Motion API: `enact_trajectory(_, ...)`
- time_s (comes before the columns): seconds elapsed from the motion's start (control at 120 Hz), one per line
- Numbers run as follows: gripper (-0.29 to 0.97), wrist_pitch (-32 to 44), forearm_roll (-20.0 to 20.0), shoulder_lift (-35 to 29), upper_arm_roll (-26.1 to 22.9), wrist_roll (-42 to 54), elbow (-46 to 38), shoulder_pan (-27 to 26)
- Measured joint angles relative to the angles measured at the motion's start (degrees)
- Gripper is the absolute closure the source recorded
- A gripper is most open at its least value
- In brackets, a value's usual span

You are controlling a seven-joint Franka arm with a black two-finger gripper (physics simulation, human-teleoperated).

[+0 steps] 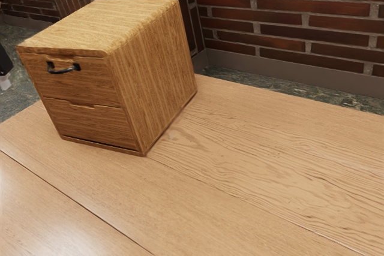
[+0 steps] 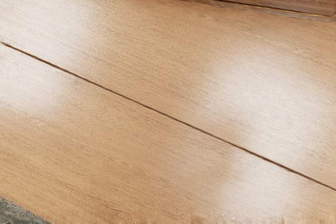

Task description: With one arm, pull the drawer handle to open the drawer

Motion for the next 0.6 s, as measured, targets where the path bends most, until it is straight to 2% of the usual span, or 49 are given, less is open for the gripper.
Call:
enact_trajectory(0.183, 0.0, -5.34, 2.55, -0.3, 1.44, 7.01, 0.85, -0.35)
enact_trajectory(0.25, 0.0, -6.81, 3.33, -0.62, -2.99, 9.01, 7.04, -2.29)
enact_trajectory(0.333, 0.0, -7.44, 1.9, -0.4, -5.51, 11.35, 8.49, -5.5)
enact_trajectory(0.517, 0.0, -0.72, -0.7, 3.98, -5.89, 22.58, 8.38, -6.69)
enact_trajectory(0.558, 0.0, 1.39, -1.95, 4.15, -5.91, 25.86, 8.23, -6.72)
enact_trajectory(0.6, 0.0, 4.24, -3.01, 2.11, -5.88, 29.18, 4.46, -7.43)
